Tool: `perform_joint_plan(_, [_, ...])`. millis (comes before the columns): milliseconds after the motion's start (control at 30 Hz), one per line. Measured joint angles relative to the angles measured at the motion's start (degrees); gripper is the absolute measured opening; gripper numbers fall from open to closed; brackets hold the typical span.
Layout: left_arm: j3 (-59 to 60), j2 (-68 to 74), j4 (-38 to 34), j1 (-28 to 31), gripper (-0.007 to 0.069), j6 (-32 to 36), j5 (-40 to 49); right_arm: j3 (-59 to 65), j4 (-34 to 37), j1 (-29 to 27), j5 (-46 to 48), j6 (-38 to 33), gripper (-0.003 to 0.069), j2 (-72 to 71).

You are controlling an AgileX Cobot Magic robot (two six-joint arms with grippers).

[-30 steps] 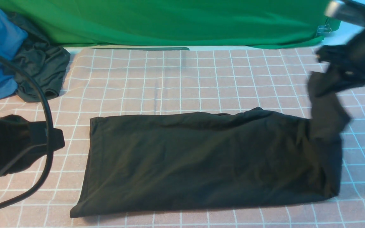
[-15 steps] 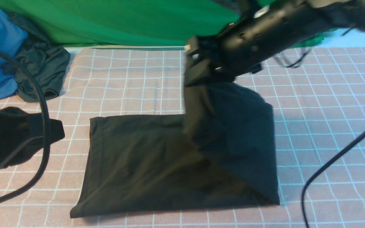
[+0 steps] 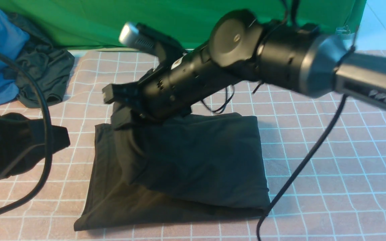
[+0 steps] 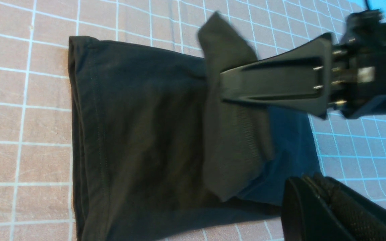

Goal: Fold a long-sleeved shirt over a pink coffee tablecloth.

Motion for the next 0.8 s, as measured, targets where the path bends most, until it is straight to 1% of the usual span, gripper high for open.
perform_joint_plan(167, [0.00,0.00,-0.13,0.00,0.0014,0.00,0.00,0.00,1.19,2.02,-5.12,0.18,0.0113,3.36])
perform_joint_plan(267, [0.00,0.00,-0.18,0.00,0.0014,0.00,0.00,0.00,1.55,3.32,-8.42,1.14,0.0146,5.29])
perform_joint_plan(333, [0.00,0.00,-0.18,0.00,0.0014,0.00,0.00,-0.16,1.86,3.95,-9.68,2.26,0.0200,6.25])
perform_joint_plan(433, [0.00,0.00,-0.18,0.00,0.0014,0.00,0.00,-1.08,2.46,4.35,-10.50,3.20,0.0358,7.48])
perform_joint_plan(467, [0.00,0.00,-0.18,0.00,0.0014,0.00,0.00,-1.15,2.45,4.35,-10.50,3.20,0.0358,7.48])
perform_joint_plan(500, [0.00,0.00,-0.18,0.00,0.0014,0.00,0.00,-1.55,2.54,4.35,-10.09,3.20,0.0414,7.61])
perform_joint_plan(533, [0.00,0.00,-0.18,0.00,0.0014,0.00,0.00,-1.96,2.54,4.10,-8.91,2.86,0.0444,7.61])
perform_joint_plan(600, [0.00,0.00,-0.18,0.00,0.0014,0.00,0.18,-3.27,2.54,3.13,-4.82,0.81,0.0478,7.47])
perform_joint_plan(633, [0.00,0.00,-0.18,0.00,0.0014,0.00,0.49,-4.12,2.39,2.54,-2.77,-0.38,0.0484,7.31])
perform_joint_plan(667, [0.00,0.18,-0.18,0.00,0.0014,-0.16,1.08,-5.22,1.74,1.15,1.32,-2.45,0.0485,6.69])
perform_joint_plan(700, [0.00,0.43,-0.18,0.00,0.0014,-0.54,1.72,-6.27,0.77,-0.11,4.61,-3.58,0.0475,6.12])
perform_joint_plan(733, [0.00,0.43,-0.18,0.00,0.0014,-0.63,1.85,-6.50,0.76,-0.38,4.61,-3.58,0.0471,6.12])
perform_joint_plan(800, [0.00,1.97,-0.18,0.00,0.0014,-2.16,3.59,-9.48,-3.82,-4.14,12.61,-5.31,0.0364,3.87])
